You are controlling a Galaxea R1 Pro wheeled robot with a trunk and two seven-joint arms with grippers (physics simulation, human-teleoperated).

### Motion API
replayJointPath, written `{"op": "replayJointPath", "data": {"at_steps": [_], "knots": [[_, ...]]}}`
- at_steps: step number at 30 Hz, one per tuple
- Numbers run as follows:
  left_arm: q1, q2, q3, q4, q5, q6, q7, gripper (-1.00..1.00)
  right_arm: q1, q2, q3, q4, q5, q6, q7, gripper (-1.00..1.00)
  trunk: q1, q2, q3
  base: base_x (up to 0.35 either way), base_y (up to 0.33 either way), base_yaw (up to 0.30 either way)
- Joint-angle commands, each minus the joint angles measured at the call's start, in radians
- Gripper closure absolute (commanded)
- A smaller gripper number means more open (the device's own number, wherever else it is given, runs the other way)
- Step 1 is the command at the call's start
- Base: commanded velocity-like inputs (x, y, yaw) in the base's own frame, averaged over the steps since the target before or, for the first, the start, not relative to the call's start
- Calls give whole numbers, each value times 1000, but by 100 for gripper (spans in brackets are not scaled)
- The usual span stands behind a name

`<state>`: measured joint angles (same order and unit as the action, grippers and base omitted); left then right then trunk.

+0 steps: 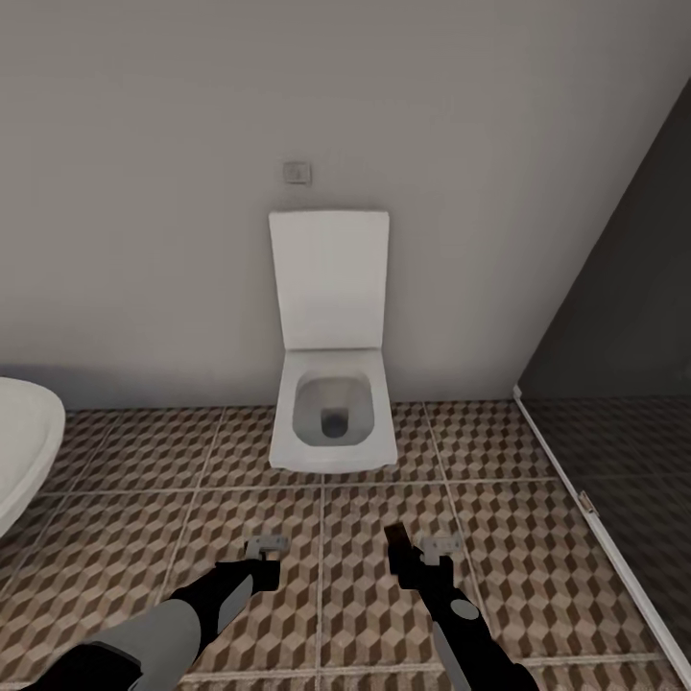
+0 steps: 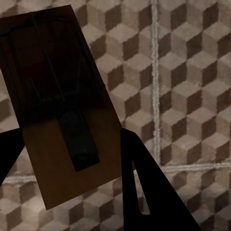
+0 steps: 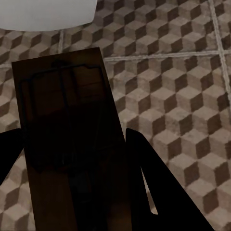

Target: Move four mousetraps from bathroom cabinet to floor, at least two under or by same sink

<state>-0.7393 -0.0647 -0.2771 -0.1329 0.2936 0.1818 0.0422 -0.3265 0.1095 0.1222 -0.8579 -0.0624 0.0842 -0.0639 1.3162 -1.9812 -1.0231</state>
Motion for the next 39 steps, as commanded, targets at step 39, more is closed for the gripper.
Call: {"op": "replayJointPath", "data": {"at_steps": [39], "knots": [[0,-1,-8,-3,10,-6,-6,100,0,-1,5,-3,-10,5,-8,100,126,-232,-153,0,0,0]]}}
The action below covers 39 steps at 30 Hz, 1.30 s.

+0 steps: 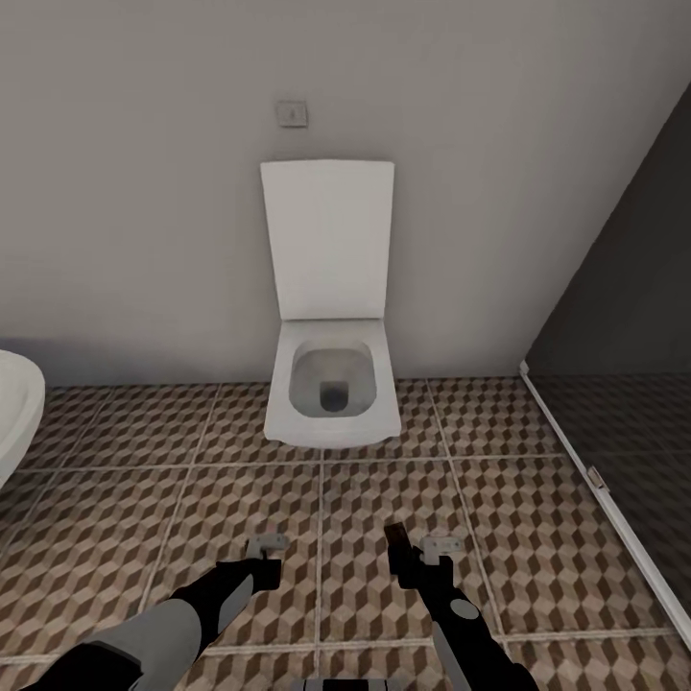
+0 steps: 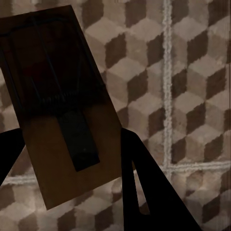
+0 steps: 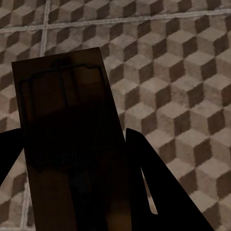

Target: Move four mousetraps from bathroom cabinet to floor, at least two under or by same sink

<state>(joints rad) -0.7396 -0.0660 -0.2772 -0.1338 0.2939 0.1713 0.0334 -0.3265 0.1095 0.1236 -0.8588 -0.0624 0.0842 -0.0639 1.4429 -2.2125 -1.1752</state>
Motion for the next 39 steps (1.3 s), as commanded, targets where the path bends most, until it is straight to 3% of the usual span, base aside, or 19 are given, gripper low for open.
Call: {"op": "replayJointPath", "data": {"at_steps": [1,5,9,12,31,39], "knots": [[0,1,-8,-5,10,-10,-5,100,0,0,4,-2,-10,5,-8,100,0,0,-1,0,0,0],[-1,3,-9,-33,9,-126,-21,100,0,0,4,-2,-10,5,-8,100,0,0,-1,0,0,0],[0,3,-11,-53,8,-298,-26,100,0,1,5,-2,-10,5,-8,100,0,0,-1,0,0,0],[0,3,-12,-57,7,-335,-28,100,0,0,5,-1,-10,5,-8,100,0,0,-1,0,0,0],[2,0,-14,-31,7,-345,-28,100,0,-2,1,-2,-8,5,-9,100,0,0,-1,0,0,0],[2,-18,-14,-7,7,-343,-26,100,0,-34,-2,-8,-10,5,-10,100,0,0,-1,0,0,0]]}}
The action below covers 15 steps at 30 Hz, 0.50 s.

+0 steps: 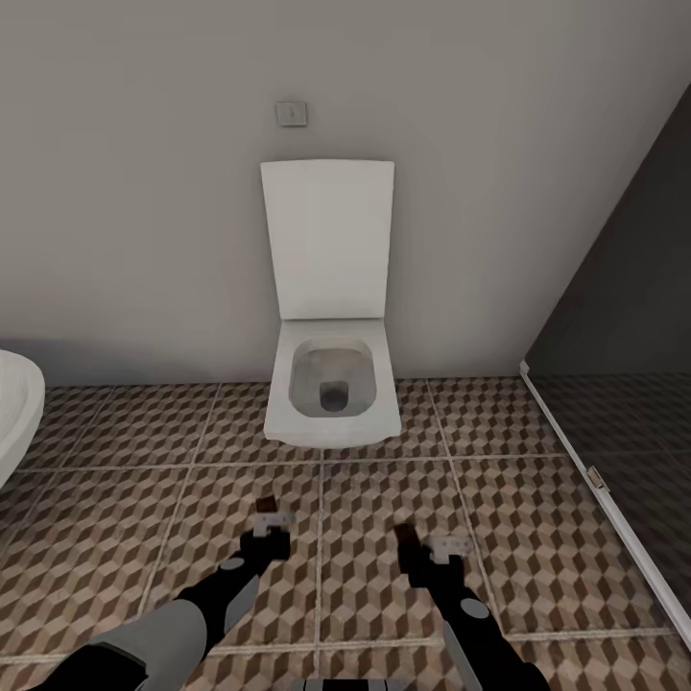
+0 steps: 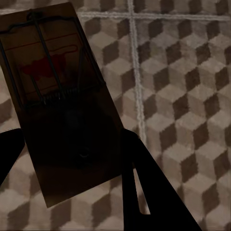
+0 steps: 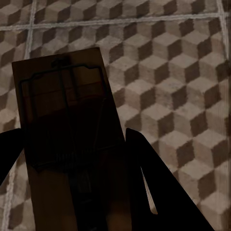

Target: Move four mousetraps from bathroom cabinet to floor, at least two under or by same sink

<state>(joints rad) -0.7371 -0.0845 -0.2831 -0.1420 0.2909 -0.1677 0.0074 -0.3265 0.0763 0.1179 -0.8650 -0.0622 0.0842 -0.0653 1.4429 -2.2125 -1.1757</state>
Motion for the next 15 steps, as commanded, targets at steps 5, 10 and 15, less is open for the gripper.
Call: {"op": "replayJointPath", "data": {"at_steps": [5,10,15], "knots": [[-1,-1,-8,11,10,-4,1,100,0,-4,3,-13,-10,5,-9,100,0,0,-1,0,0,0],[-1,-1,-8,13,10,-4,2,100,0,-6,2,-19,-10,5,-10,100,0,0,-1,0,0,0],[-1,-1,-8,17,10,-4,1,100,0,-20,1,-43,-10,9,-12,100,0,0,-1,0,0,0]]}}
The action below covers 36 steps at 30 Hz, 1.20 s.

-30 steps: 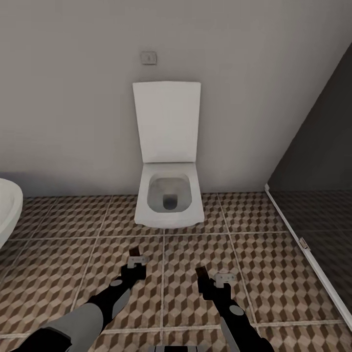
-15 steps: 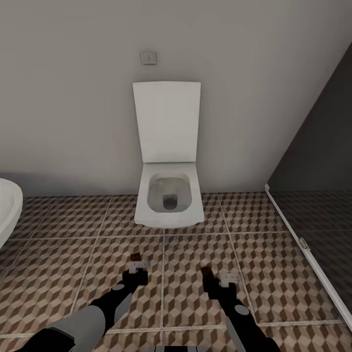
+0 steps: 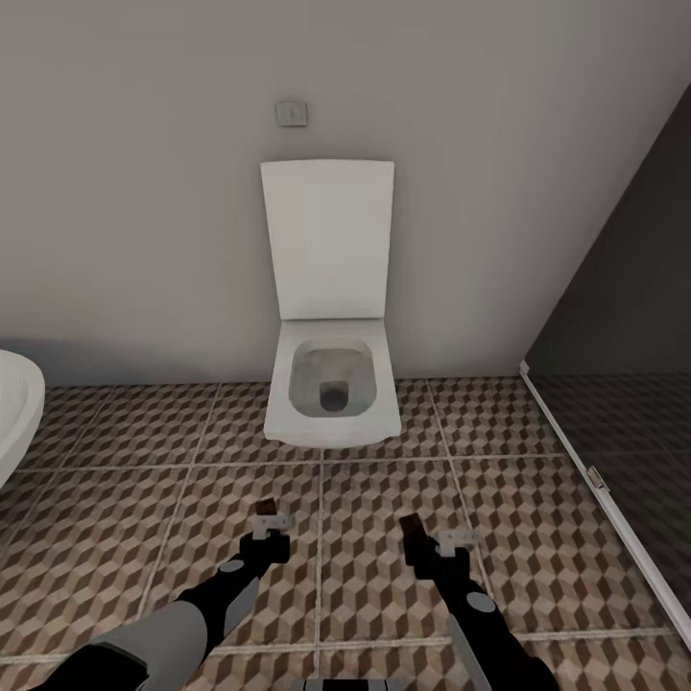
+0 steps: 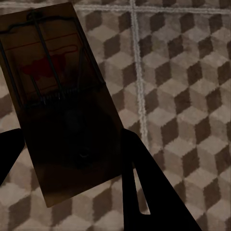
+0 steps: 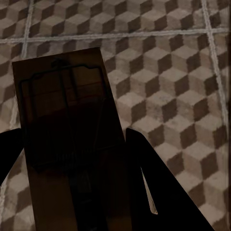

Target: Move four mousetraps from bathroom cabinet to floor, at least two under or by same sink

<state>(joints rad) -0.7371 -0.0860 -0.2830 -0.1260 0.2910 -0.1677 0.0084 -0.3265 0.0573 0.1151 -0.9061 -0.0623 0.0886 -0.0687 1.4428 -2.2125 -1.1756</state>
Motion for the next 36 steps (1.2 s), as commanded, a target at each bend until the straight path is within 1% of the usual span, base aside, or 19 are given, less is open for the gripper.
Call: {"op": "replayJointPath", "data": {"at_steps": [1,10,31,36], "knots": [[0,0,-8,4,10,-4,0,100,0,-2,3,-5,-10,6,-9,100,0,0,-1,0,0,0],[1,-6,-8,11,10,-4,-1,100,0,-6,3,-11,-10,6,-10,100,0,0,-1,0,0,0],[1,-8,-8,11,10,-4,0,100,0,-7,5,-20,-10,2,-6,100,80,-147,-66,0,0,0],[1,-8,-8,11,10,-4,0,100,0,-7,9,-43,-10,2,-5,100,100,-182,-83,0,0,0]]}}
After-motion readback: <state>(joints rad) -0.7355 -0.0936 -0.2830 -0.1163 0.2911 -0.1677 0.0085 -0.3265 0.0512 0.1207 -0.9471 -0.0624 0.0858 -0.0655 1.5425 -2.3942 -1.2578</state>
